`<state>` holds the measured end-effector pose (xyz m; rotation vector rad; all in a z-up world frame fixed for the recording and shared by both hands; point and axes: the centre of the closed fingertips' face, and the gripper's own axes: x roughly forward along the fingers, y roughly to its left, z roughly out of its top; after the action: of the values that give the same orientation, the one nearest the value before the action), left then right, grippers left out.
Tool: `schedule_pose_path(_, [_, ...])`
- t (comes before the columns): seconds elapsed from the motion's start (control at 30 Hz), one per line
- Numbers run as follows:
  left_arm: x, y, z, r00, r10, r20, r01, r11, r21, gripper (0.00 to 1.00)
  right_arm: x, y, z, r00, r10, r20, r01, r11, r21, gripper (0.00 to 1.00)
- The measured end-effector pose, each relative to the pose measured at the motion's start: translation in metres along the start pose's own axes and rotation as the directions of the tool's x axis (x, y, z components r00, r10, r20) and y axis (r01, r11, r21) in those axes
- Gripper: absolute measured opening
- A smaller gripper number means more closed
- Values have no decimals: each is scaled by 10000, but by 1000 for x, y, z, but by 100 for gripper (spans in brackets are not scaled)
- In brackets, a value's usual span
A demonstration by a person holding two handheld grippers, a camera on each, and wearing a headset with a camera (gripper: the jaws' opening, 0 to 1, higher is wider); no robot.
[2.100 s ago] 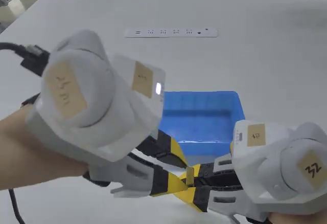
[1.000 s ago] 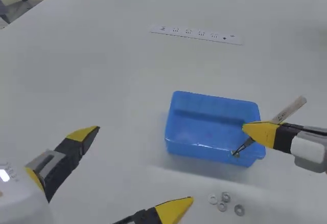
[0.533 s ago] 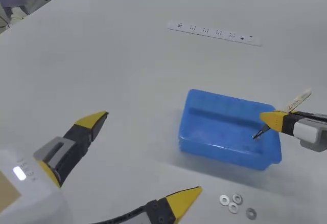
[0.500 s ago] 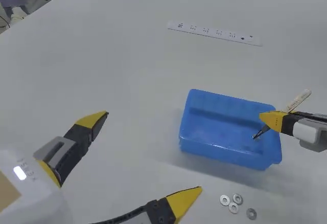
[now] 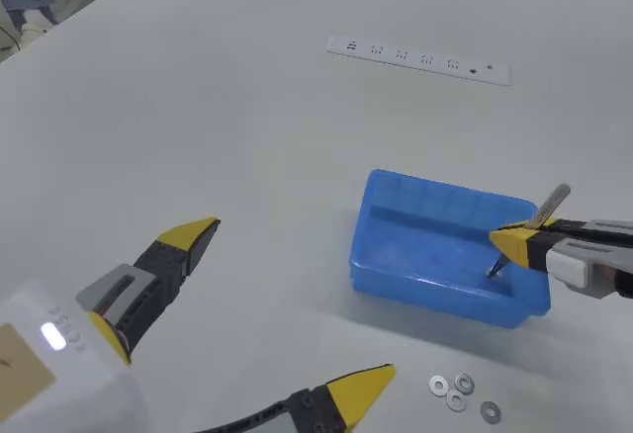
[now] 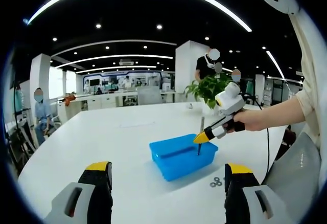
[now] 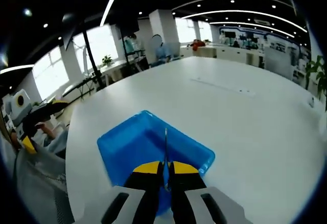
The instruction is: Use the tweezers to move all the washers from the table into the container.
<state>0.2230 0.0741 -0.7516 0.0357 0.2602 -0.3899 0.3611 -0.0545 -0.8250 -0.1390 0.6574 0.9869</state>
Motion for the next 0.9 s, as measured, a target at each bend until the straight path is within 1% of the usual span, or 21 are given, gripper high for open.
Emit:
schedule_pose_path(0.1, [0,0,0,10000,19,-13,-19,10000,48,93,-2,0,1,9999,45,119,-45,10000,7,4])
schedule_pose_path(0.2, [0,0,0,10000,0,-8,0,10000,36,93,-3,-3,1,9998,-48,185,49,10000,-51,4])
schedule_pose_path(0.27, [0,0,-1,10000,12,-47,-12,10000,54,93,-7,-5,3,9995,-93,298,91,9999,60,4])
schedule_pose_path(0.4, [0,0,0,10000,15,-26,-15,10000,54,92,-16,-1,11,9967,-94,803,59,9990,437,4])
schedule_pose_path(0.67, [-1,-1,-1,10000,-69,-37,69,10000,45,92,-39,16,18,9921,-9,1256,-57,9986,525,4])
schedule_pose_path(0.8, [-1,-2,-1,9999,-102,-18,102,9999,30,92,-51,31,21,9877,226,1546,-332,9972,664,4])
schedule_pose_path(0.83, [-1,-2,-1,9999,-99,-26,99,9999,33,92,-54,38,21,9860,347,1629,-476,9960,757,3])
schedule_pose_path(0.9, [-1,-2,-1,9999,-114,-61,114,9999,31,91,-59,45,18,9858,422,1623,-552,9955,768,4])
